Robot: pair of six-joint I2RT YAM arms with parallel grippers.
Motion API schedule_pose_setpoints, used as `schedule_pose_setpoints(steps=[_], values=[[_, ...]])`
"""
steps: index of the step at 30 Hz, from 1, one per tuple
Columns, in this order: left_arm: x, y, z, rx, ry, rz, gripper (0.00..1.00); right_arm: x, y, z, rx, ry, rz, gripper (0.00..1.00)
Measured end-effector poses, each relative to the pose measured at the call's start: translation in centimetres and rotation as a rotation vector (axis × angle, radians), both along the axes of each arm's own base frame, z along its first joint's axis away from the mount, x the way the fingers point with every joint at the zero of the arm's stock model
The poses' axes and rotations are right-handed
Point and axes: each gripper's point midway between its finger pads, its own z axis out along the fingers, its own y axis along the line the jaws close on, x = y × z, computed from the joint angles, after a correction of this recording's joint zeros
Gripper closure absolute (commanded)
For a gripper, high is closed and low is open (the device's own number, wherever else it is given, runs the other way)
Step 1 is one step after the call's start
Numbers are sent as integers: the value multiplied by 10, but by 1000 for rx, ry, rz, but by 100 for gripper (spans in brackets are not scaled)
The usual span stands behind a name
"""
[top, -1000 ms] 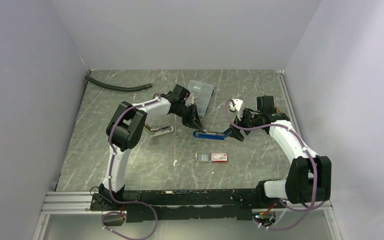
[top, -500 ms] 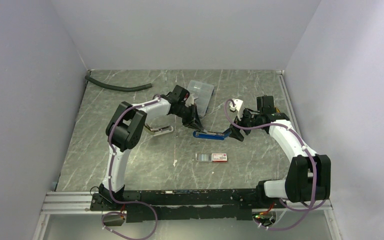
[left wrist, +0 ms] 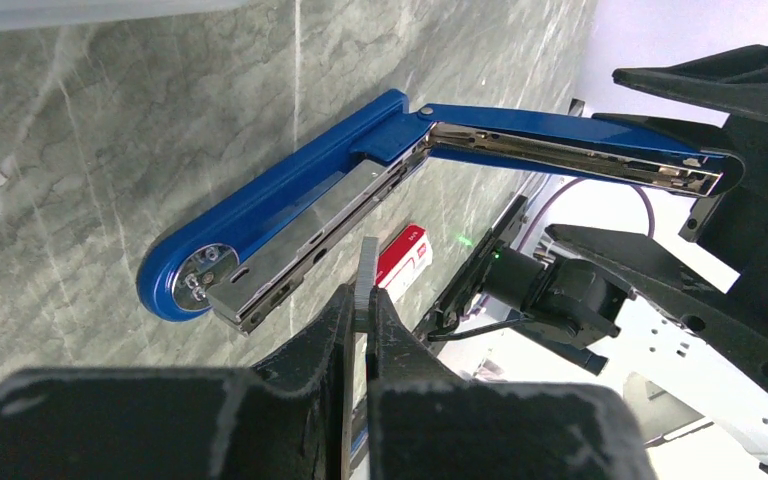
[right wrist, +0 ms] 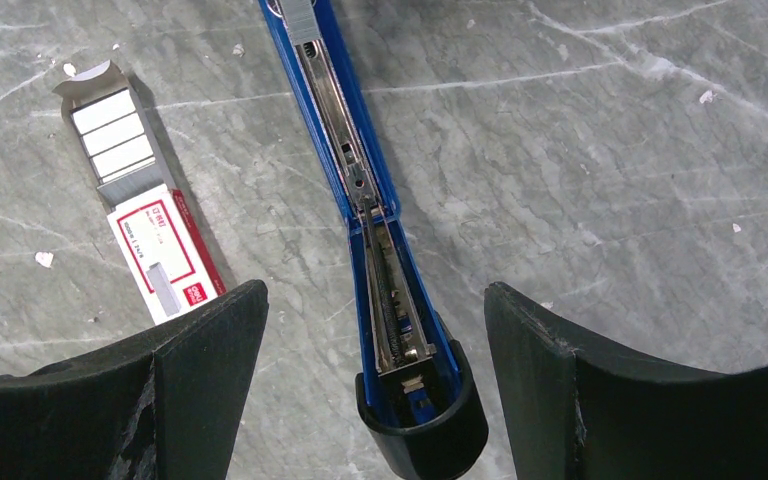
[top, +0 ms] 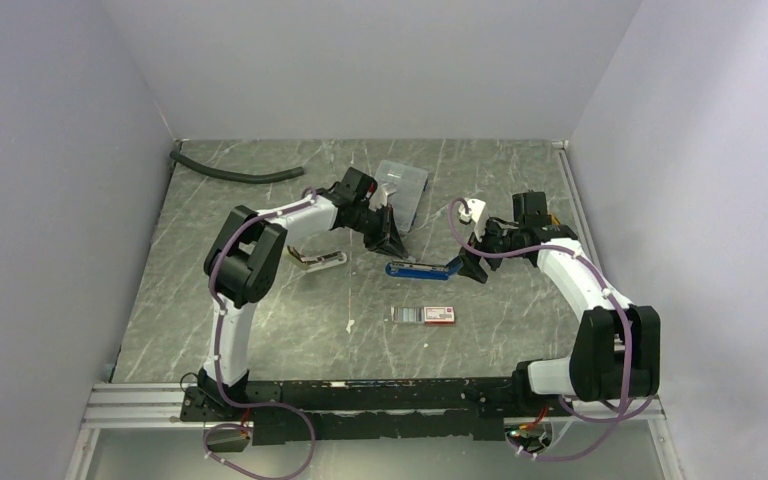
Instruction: Load the staples into the stapler
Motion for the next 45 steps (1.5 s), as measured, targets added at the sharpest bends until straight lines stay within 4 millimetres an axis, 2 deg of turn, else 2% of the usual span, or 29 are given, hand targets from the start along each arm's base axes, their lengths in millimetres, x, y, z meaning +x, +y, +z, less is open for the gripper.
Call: schedule_pose_setpoints(steps=[21, 45], values=[[-5, 4, -5, 28, 31, 1, 96, -3, -1, -6, -4, 26, 4, 17], [2, 3, -12, 46, 18, 3, 96, -6, -2, -8, -5, 41, 3, 16]])
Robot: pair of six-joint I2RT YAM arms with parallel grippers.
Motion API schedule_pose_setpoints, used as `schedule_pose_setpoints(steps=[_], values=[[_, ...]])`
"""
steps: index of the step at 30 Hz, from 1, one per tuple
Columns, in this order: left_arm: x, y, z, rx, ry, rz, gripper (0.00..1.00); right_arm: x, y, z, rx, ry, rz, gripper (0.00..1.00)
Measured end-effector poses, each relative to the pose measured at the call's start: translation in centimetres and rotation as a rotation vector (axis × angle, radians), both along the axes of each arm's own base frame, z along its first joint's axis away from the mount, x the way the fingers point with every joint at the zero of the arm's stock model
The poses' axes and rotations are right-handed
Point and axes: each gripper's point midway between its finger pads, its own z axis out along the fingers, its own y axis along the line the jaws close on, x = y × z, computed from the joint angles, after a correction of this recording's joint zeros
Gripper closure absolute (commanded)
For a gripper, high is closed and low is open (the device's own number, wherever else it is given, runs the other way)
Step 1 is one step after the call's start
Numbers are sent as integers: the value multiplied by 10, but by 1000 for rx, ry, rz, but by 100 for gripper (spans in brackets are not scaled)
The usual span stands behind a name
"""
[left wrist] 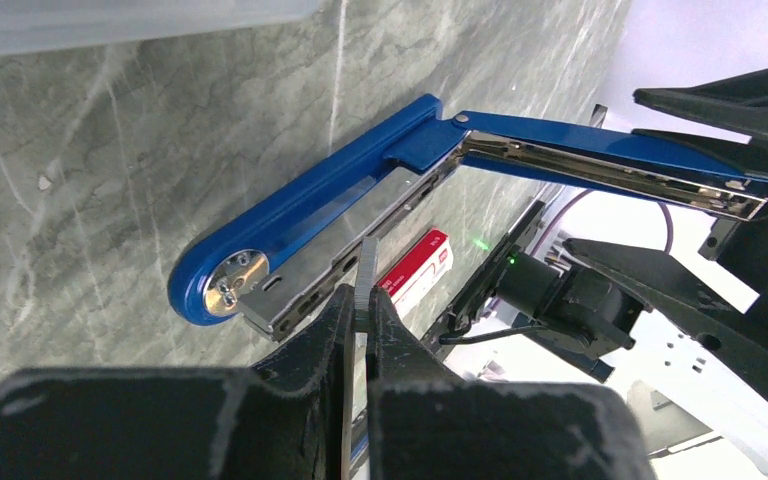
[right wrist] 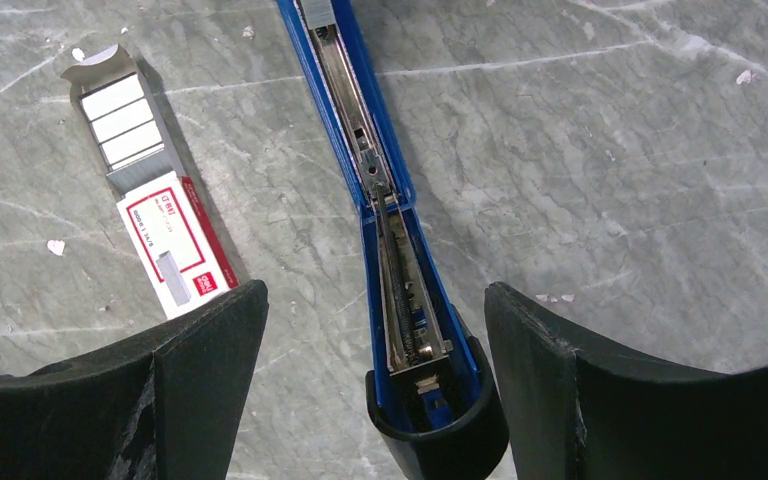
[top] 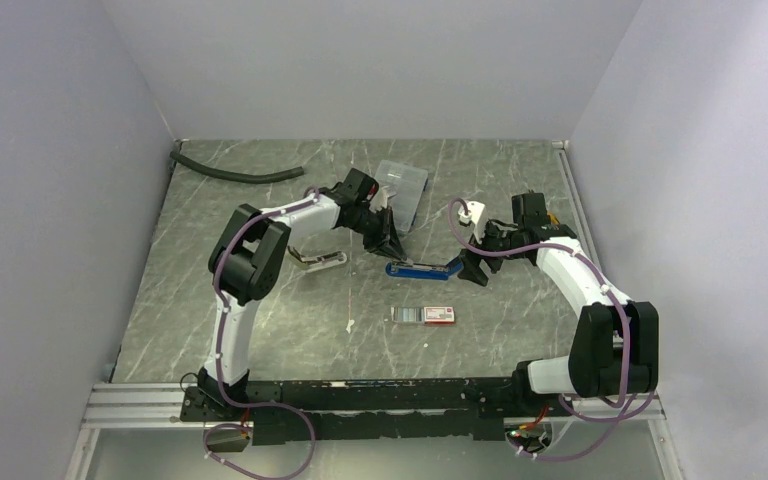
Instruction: Load the staples into the stapler
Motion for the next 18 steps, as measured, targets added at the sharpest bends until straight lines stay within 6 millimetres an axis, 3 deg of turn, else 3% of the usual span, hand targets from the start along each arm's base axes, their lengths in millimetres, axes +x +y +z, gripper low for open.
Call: schedule_pose_setpoints(steps=[18], values=[[0, 1, -9, 15, 13, 4, 96, 0, 0, -1, 2, 6, 2, 16]])
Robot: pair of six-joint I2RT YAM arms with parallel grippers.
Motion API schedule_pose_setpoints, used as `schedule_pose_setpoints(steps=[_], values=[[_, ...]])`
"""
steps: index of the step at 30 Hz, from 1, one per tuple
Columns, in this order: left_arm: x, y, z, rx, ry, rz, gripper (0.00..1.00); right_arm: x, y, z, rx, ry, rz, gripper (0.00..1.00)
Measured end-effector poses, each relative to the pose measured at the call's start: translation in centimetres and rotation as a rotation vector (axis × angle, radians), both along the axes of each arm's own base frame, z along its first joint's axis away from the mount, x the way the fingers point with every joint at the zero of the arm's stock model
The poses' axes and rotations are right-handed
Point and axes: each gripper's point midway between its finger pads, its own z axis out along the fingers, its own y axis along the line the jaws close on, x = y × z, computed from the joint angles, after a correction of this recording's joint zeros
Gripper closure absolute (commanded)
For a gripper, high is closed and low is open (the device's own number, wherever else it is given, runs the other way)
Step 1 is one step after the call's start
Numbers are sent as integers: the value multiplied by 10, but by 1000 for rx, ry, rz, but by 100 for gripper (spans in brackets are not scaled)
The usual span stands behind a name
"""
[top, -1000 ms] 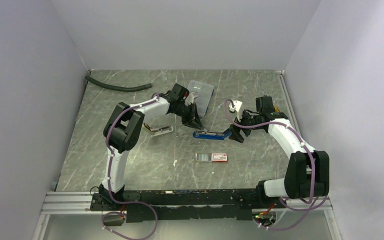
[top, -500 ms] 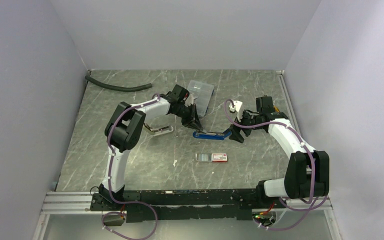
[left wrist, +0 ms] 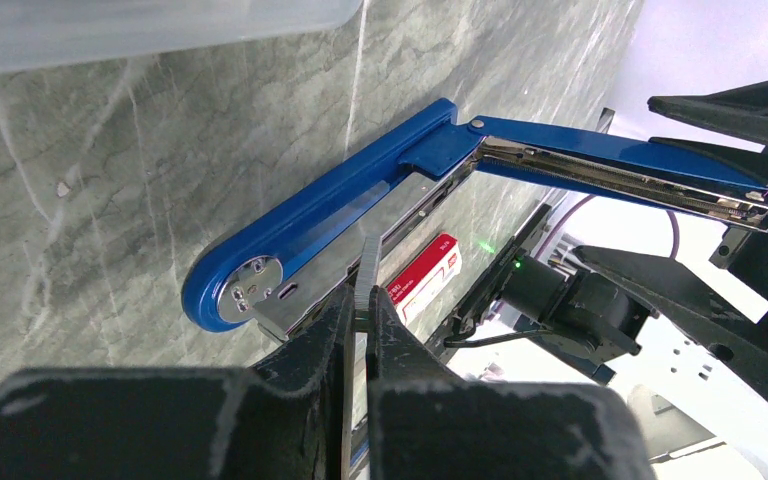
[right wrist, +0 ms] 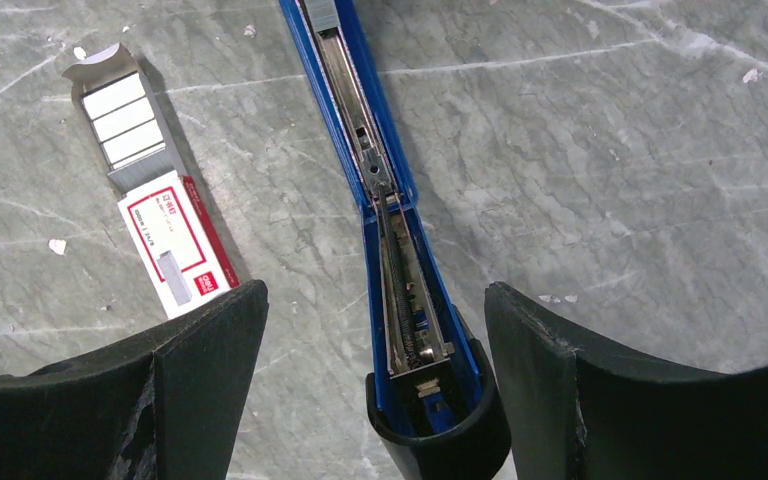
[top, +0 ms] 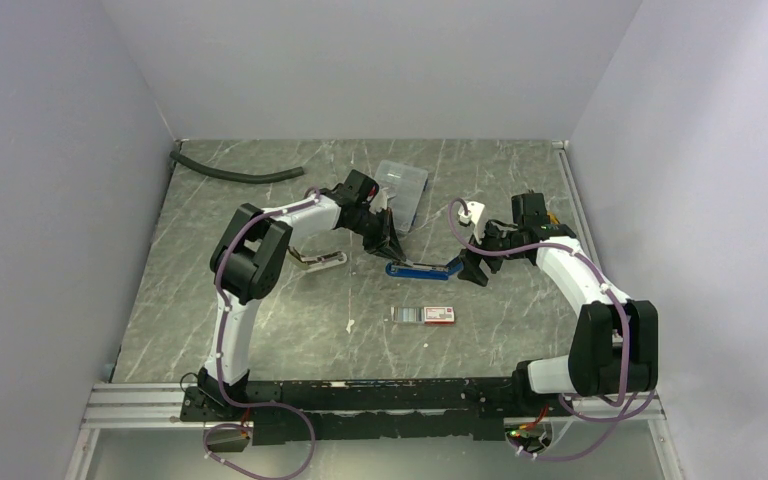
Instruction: Load the staples into the stapler
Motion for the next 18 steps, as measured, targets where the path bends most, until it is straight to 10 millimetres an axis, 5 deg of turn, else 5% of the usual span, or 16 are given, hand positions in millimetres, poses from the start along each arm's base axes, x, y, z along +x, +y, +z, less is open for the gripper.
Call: schedule_pose_setpoints(steps=[18], values=[[0, 0, 0, -1, 0, 0, 96, -1, 0, -1, 0, 8, -1, 16]])
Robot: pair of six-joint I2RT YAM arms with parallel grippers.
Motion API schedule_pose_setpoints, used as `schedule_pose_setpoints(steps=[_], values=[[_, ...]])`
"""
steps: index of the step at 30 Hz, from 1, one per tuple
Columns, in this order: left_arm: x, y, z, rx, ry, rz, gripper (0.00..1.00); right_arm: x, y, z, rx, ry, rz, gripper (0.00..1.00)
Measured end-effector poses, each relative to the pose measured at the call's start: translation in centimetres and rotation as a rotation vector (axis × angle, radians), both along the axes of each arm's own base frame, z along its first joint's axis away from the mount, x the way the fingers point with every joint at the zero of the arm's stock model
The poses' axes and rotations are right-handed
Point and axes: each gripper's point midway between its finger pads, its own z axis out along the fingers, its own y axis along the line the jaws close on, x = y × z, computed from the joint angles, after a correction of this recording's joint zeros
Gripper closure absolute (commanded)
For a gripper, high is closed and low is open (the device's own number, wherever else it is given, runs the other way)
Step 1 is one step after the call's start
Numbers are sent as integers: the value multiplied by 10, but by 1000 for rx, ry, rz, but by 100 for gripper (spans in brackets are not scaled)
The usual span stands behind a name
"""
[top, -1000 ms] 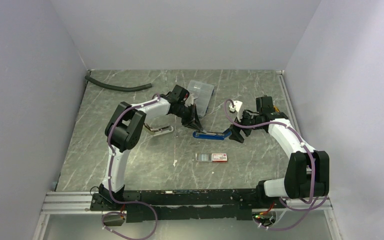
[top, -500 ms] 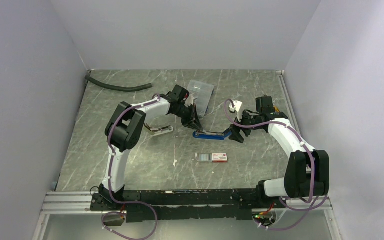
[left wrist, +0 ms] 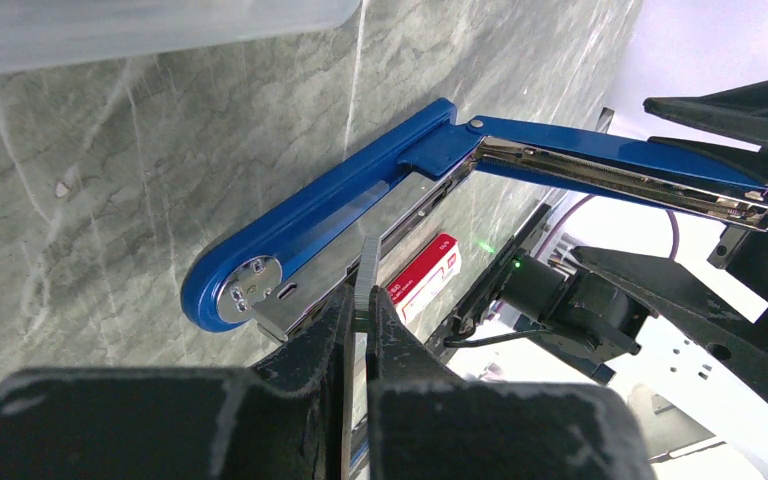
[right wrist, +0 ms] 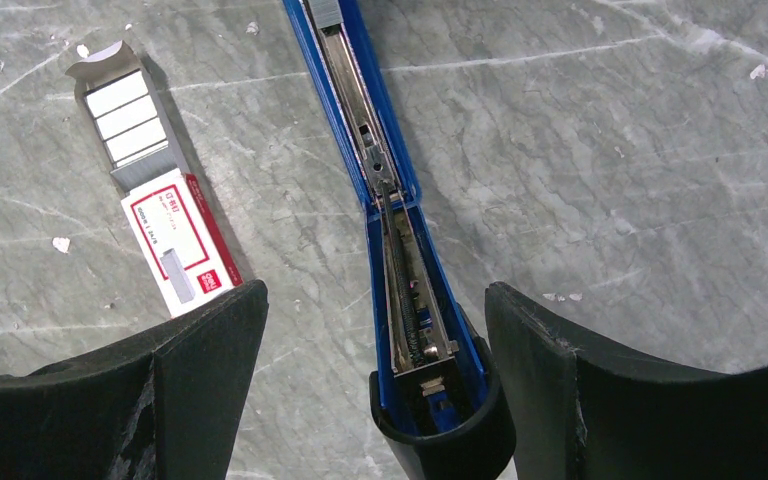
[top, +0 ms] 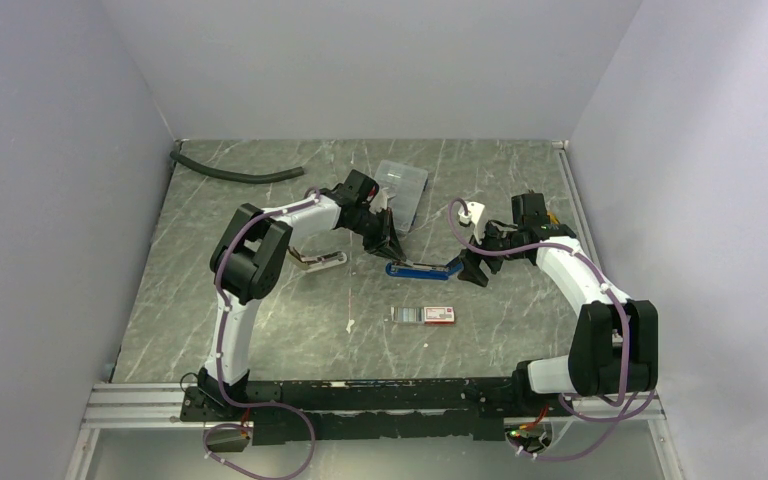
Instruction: Load the staples into the stapler
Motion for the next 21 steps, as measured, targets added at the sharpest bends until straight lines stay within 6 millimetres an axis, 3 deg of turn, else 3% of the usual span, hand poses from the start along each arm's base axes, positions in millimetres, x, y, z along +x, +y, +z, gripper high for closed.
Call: schedule_pose_setpoints(steps=[21], values=[[1, -1, 11, -19, -22, -2, 97, -1, 0, -1, -1, 3, 1, 16]])
